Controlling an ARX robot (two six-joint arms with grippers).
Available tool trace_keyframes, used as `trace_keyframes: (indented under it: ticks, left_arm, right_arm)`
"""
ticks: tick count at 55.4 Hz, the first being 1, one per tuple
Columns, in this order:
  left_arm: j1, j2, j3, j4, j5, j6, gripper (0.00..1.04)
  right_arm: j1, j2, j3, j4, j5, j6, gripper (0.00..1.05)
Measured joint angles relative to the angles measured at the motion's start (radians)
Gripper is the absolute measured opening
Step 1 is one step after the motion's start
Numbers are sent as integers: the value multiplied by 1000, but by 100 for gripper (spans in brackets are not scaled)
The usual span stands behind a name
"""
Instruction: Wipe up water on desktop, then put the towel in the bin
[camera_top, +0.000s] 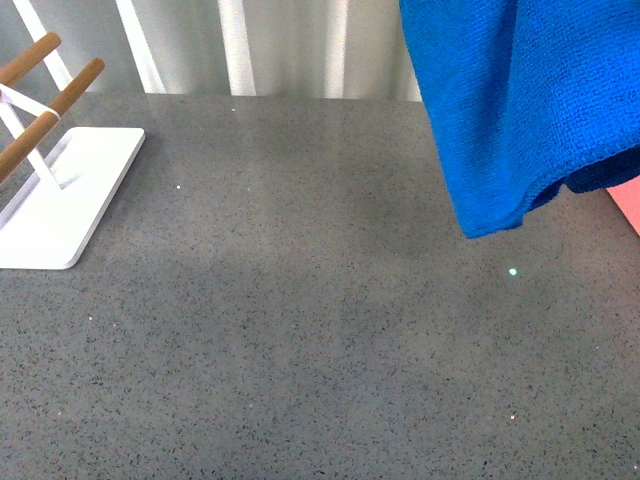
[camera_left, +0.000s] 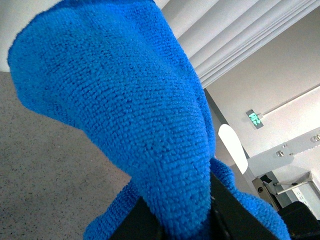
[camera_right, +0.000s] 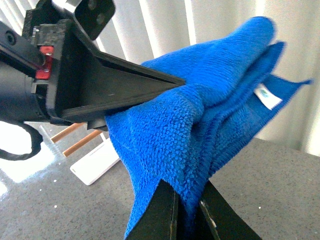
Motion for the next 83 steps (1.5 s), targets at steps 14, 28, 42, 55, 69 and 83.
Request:
trace_keyframes:
  ticks: [14, 28, 42, 55, 69, 83]
  left_arm:
    - [74, -21, -2, -13, -6, 2, 63]
    - [198, -116, -88, -92, 23, 150, 99]
    - [309, -296, -345, -235, 96, 472, 98]
    - [550, -523, -567, -326, 208, 635, 98]
    - [758, -658, -667, -410, 294, 731, 98]
    - [681, -743, -977, 312, -165, 650, 60]
  right_arm:
    - [-35, -13, 17, -7, 12, 15, 3]
    - [-69, -27, 35, -90, 56, 5, 3]
    - [-101, -32, 42, -161, 128, -30, 3]
    - [-111, -27, 39, -177, 123, -77, 3]
    - [-97, 2, 39, -183, 155, -85, 3]
    - [-81, 2, 39, -197, 156, -100, 3]
